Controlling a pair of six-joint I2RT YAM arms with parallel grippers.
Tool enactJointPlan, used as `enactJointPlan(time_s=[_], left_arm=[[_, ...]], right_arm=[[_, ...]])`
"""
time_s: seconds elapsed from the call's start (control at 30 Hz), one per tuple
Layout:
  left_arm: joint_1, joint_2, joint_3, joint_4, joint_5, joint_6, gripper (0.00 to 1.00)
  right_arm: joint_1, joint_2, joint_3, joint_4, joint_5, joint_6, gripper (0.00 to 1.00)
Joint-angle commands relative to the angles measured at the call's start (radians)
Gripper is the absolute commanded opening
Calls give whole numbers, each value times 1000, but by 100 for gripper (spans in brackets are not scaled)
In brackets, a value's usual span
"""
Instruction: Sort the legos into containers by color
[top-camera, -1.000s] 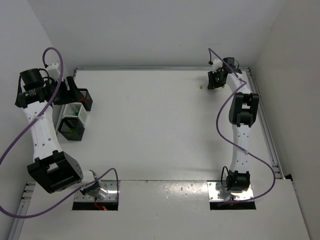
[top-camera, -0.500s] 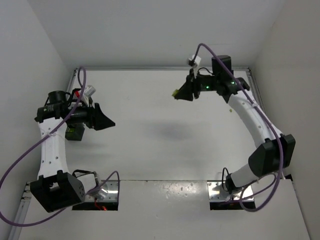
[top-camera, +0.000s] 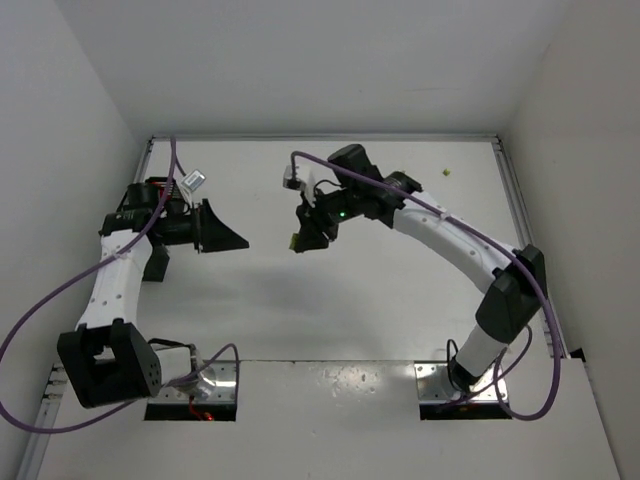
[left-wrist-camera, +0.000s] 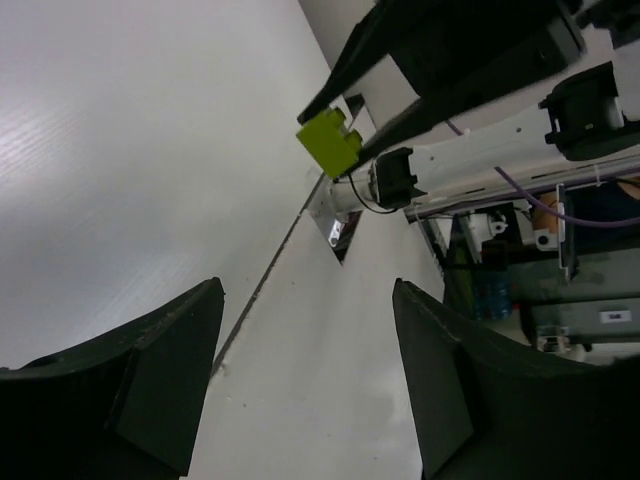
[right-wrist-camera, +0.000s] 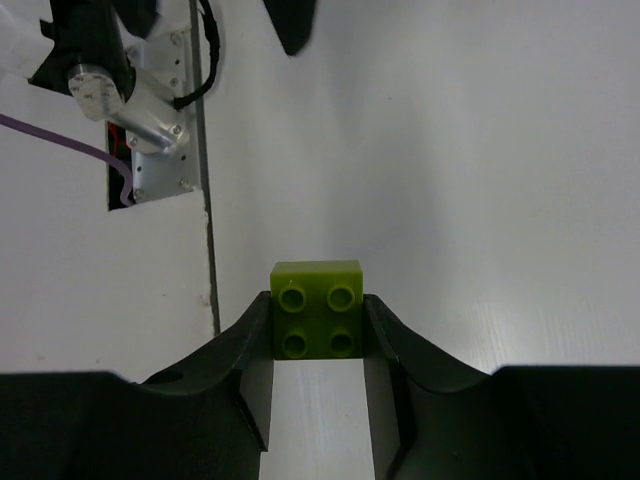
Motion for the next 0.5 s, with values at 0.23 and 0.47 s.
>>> enactJointPlan(time_s=[0.23,0.47], left_arm=[[-96,124,31,159,12,-187,74],[-151,156,31,224,3,-244,74]], right_arm=[[166,166,307,-54,130,-63,7],[225,221,373,-76,140,-63,7]])
